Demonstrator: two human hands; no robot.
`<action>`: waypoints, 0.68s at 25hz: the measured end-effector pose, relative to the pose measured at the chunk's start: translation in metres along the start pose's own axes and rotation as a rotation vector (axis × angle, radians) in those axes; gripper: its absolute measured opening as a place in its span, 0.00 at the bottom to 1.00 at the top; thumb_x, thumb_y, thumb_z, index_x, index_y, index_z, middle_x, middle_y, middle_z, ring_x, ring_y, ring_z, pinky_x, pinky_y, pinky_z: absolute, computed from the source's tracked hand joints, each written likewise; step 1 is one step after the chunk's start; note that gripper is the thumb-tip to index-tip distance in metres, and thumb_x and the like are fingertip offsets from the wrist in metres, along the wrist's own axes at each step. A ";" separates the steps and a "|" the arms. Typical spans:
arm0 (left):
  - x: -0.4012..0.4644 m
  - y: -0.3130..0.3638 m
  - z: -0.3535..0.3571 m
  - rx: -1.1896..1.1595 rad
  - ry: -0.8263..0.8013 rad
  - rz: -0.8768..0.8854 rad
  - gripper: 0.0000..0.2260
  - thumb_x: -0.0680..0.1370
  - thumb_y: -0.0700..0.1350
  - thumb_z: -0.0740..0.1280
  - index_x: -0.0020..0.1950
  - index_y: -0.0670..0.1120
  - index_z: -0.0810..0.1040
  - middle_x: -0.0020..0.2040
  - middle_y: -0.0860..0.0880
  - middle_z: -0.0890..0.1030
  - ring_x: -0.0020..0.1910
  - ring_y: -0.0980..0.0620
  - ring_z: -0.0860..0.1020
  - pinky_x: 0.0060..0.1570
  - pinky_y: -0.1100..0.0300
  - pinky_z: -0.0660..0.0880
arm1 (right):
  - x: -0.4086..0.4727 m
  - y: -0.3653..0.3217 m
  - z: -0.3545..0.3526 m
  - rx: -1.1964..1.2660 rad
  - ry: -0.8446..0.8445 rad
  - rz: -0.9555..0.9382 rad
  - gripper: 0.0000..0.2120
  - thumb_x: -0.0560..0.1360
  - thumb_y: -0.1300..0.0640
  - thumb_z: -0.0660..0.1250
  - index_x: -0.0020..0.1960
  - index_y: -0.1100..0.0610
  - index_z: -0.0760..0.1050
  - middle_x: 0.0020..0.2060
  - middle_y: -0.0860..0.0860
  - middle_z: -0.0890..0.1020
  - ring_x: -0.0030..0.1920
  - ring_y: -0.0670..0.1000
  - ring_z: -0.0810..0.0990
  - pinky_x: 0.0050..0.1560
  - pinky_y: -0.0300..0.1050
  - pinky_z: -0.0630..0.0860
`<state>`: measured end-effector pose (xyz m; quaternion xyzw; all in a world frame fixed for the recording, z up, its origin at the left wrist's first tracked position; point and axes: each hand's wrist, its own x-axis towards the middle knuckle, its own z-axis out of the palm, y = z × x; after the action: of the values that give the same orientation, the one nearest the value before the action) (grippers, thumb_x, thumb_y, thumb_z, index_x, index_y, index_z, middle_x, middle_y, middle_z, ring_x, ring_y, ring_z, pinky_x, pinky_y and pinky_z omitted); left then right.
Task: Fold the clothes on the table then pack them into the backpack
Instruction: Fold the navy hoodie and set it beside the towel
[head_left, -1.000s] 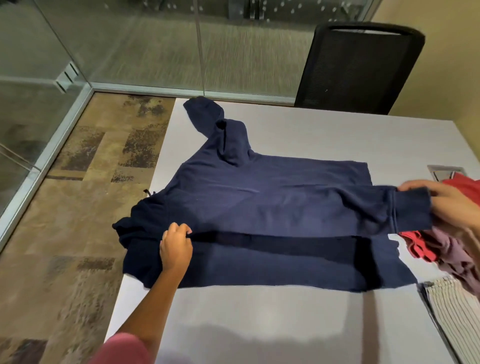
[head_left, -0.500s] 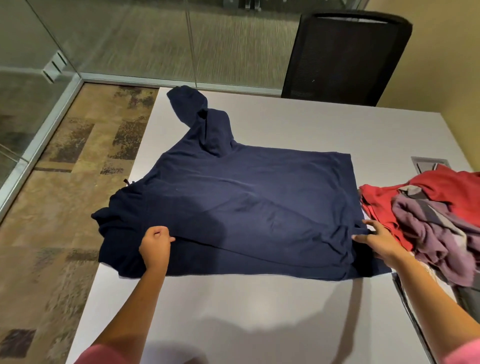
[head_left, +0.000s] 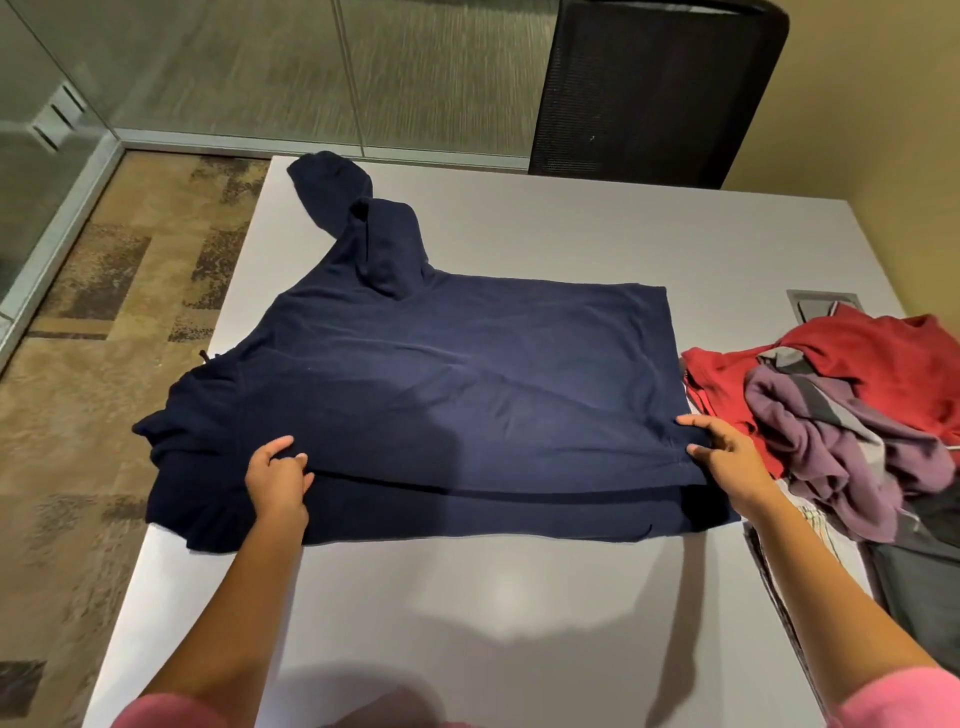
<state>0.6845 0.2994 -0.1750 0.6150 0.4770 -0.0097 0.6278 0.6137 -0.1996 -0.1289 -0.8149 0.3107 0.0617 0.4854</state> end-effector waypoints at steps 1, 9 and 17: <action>-0.004 0.003 0.003 0.138 0.075 0.072 0.17 0.76 0.32 0.59 0.59 0.46 0.76 0.64 0.43 0.73 0.52 0.47 0.74 0.55 0.52 0.75 | -0.002 0.003 0.001 -0.073 -0.004 -0.014 0.21 0.72 0.77 0.61 0.55 0.56 0.78 0.56 0.53 0.78 0.57 0.53 0.76 0.53 0.31 0.74; -0.037 0.039 0.088 0.835 -0.184 0.866 0.14 0.76 0.37 0.63 0.60 0.45 0.77 0.62 0.42 0.71 0.60 0.38 0.70 0.57 0.44 0.70 | -0.003 0.011 0.010 0.032 0.071 0.048 0.25 0.71 0.71 0.70 0.64 0.55 0.71 0.53 0.54 0.78 0.52 0.55 0.78 0.55 0.47 0.74; -0.040 0.051 0.185 1.374 -0.784 0.837 0.14 0.79 0.51 0.64 0.66 0.56 0.73 0.56 0.58 0.78 0.63 0.49 0.63 0.54 0.54 0.56 | 0.001 0.020 0.005 0.273 0.092 0.122 0.20 0.74 0.72 0.66 0.61 0.56 0.69 0.43 0.47 0.80 0.43 0.43 0.79 0.36 0.29 0.76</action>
<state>0.8016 0.1443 -0.1502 0.9315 -0.1463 -0.2730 0.1909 0.6045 -0.2026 -0.1469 -0.7228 0.3872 0.0111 0.5723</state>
